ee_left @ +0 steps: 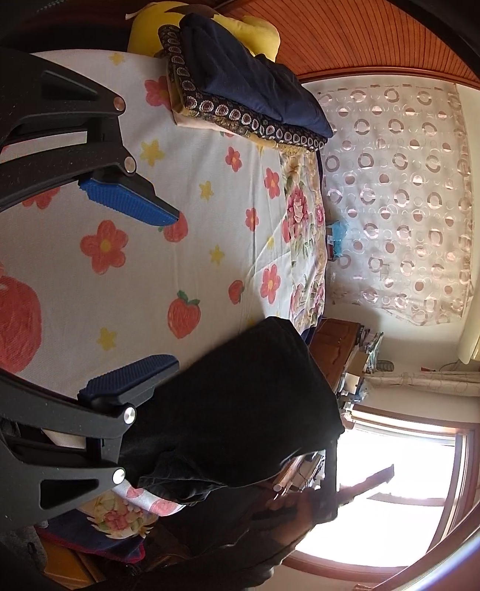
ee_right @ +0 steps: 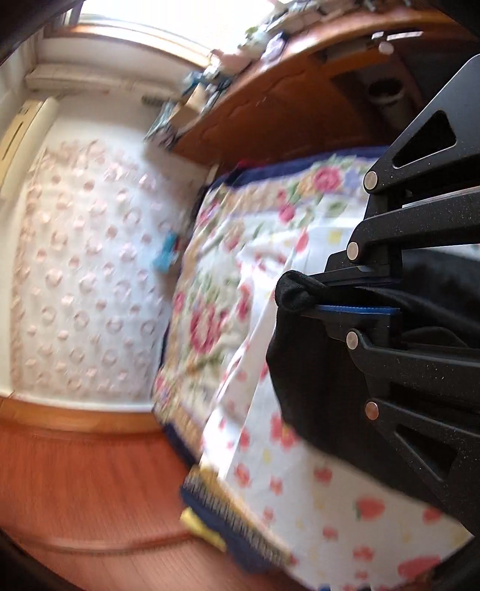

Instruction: Fold small clothes

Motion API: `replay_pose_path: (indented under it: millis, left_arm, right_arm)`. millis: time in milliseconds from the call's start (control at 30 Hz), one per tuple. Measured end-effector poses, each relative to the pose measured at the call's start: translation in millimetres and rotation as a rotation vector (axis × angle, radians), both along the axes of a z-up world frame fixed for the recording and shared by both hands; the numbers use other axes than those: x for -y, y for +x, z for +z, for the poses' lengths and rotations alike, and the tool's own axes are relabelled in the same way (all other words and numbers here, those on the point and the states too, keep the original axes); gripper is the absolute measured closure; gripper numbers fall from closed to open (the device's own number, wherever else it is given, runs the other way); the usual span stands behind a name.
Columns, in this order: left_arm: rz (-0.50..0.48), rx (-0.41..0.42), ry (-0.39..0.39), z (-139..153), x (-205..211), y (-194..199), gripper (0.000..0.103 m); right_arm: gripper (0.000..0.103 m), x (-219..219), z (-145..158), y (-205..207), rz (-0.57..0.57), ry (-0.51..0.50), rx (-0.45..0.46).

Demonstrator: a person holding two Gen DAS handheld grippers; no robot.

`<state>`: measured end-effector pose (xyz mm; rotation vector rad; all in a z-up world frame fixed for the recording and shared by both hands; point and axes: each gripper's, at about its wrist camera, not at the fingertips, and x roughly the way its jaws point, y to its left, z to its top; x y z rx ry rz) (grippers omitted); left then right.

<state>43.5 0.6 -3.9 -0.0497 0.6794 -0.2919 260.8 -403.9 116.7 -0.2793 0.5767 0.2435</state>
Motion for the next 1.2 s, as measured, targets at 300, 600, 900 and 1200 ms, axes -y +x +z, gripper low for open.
replay_pose_path:
  millis: [300, 600, 900, 1200]
  left_arm:
    - [-0.03, -0.019, 0.011, -6.6, 12.0, -0.9, 0.03]
    - [-0.069, -0.02, 0.01, -9.2, 36.0, -0.9, 0.03]
    - [-0.124, -0.028, 0.028, -14.1, 65.5, -2.2, 0.029]
    - [-0.125, -0.032, 0.033, -16.1, 71.2, -5.1, 0.028]
  right_arm:
    - [0.084, -29.0, -61.2, 72.6, -0.137, -0.053, -0.16]
    - [0.059, -57.9, -65.7, -7.0, -0.106, 0.038, -0.063]
    - [0.059, -87.9, -133.1, -114.8, 0.096, 0.125, -0.106]
    - [0.059, -103.6, -160.5, -159.7, 0.147, 0.131, -0.105]
